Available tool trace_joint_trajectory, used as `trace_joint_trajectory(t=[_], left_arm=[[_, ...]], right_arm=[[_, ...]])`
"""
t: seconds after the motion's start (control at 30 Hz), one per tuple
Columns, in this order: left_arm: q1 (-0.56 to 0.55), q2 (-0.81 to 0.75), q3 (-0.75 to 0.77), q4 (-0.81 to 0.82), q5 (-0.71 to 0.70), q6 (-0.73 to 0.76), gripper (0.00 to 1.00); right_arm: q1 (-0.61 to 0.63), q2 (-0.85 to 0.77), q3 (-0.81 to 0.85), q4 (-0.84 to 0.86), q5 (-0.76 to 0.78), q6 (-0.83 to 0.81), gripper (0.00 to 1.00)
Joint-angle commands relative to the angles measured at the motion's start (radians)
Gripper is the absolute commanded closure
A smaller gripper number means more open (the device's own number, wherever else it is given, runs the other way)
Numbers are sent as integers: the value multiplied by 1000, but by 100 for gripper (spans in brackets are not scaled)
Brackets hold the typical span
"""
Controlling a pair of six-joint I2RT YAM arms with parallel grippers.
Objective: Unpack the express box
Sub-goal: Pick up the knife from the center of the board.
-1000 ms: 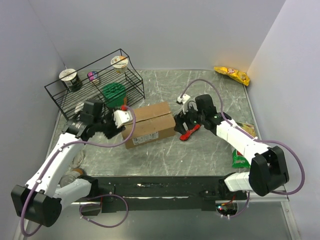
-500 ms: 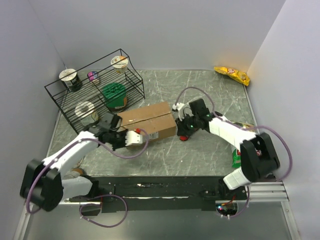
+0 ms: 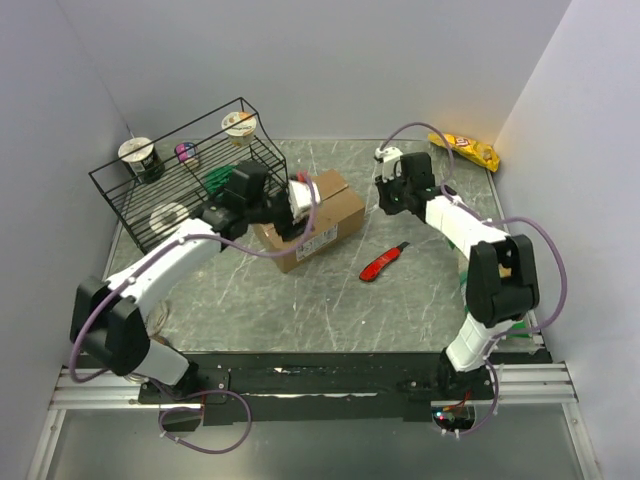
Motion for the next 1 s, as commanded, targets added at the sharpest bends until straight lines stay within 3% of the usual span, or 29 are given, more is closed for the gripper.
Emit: trace_joint_trajectory(t=[0.0, 0.17, 0.3, 0.57, 0.97], left_arm=[[75, -34, 77, 15, -158, -245, 28], [125, -32, 53, -55, -228, -295, 23], [131, -64, -1, -51, -229, -352, 21], [140, -84, -26, -60, -303, -366, 19], [186, -167, -69, -71, -275, -401, 17]], right_arm=[[17, -192, -91, -76, 75, 146, 62], [29, -291, -206, -242, 21, 429, 42], [72, -254, -186, -296, 75, 442, 29], [126, -159, -191, -360, 136, 620, 28], [220, 5, -189, -376, 254, 683, 32]])
